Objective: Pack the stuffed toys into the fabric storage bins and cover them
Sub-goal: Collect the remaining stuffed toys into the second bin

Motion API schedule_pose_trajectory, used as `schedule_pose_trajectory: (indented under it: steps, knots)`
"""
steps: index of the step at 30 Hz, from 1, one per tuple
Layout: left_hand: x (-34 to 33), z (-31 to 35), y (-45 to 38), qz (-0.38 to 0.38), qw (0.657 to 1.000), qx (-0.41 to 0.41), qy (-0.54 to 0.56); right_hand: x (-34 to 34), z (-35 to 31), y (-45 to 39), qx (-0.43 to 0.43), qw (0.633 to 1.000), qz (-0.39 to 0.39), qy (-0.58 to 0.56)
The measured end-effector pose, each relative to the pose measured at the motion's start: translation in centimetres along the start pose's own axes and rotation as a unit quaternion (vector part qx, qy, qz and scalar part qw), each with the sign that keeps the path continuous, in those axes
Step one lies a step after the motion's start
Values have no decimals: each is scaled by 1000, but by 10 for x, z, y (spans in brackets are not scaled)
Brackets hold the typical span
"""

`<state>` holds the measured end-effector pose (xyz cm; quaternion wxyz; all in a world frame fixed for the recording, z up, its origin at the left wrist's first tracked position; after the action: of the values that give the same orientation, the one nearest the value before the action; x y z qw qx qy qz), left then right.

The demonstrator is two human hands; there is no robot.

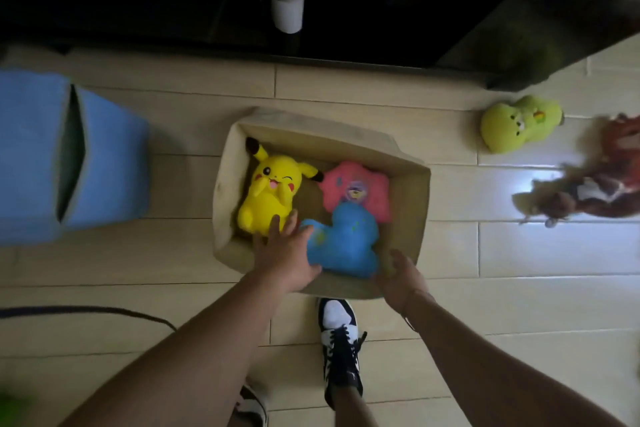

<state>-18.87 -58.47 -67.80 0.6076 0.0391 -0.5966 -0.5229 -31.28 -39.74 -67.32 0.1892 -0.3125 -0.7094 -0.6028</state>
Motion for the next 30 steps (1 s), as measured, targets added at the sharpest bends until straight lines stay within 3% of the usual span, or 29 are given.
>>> schedule_pose_trajectory:
  steps: [8,12,16,19,23,26,30]
  knots:
    - [-4,-6,2,-16,998,22,-52,-3,-29,-13,53,995,-40,73]
    - [19,-27,21,68,996,46,28,-9,-63,6,101,987,-49,118]
    - [55,-88,74,150,977,129,81,-31,-146,80,251,955,-52,149]
    - [67,-154,127,155,953,224,136,-87,-213,162,364,900,-122,206]
    - [71,-262,215,197,888,341,238,-186,-273,263,449,822,-203,286]
    - [52,-351,309,258,811,428,305,-266,-291,348,433,808,-299,267]
    - [0,-439,444,290,712,524,367,-361,-282,458,432,776,-359,287]
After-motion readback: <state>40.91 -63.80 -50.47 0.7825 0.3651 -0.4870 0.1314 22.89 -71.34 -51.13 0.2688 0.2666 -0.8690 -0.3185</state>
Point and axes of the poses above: each hand's wrist, its own y-axis away from the middle knuckle, its own x-axis out of the back of the hand, z = x × y, the point moved 7 cm from there along -y, towards the middle knuckle, and after that the axes turned 10 degrees about z, right-handed, at the moved point
